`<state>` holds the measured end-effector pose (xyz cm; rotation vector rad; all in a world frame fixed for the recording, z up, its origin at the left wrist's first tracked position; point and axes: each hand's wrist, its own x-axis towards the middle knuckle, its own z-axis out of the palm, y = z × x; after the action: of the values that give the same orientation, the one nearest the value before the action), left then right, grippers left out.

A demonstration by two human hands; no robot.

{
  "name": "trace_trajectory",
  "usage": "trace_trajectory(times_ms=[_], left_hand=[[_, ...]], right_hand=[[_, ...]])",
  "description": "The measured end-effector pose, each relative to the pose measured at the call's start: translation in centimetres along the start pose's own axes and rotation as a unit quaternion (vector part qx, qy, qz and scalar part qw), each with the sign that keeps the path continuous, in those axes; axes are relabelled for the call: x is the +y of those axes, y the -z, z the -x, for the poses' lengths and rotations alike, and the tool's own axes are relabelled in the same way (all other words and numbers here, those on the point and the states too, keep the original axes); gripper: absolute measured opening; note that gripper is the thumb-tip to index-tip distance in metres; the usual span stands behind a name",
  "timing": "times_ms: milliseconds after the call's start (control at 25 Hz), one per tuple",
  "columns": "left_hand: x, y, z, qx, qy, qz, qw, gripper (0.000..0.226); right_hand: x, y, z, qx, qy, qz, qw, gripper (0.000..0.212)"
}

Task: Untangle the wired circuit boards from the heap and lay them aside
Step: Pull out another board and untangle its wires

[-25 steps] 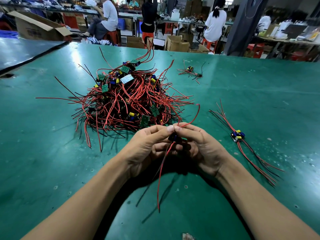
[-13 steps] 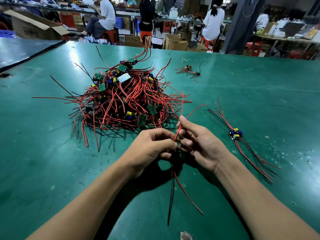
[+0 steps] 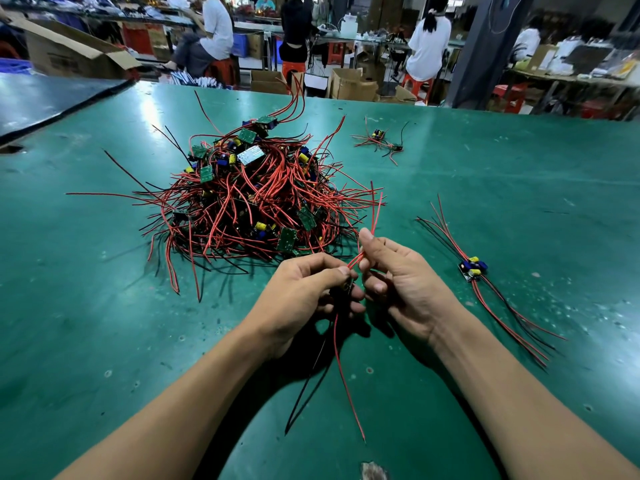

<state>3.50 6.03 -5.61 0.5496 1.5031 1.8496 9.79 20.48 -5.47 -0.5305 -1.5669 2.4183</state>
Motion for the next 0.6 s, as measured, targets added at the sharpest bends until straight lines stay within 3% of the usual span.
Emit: trace_trajectory(times_ms=[600], left_hand=[[-0.11,0.13,0.06,-0.005,-0.012,-0.024,1.000,0.002]], right_hand=[[-0.31,0.25,-0.46,0.077,0.097,-0.020,0.992,0.010]])
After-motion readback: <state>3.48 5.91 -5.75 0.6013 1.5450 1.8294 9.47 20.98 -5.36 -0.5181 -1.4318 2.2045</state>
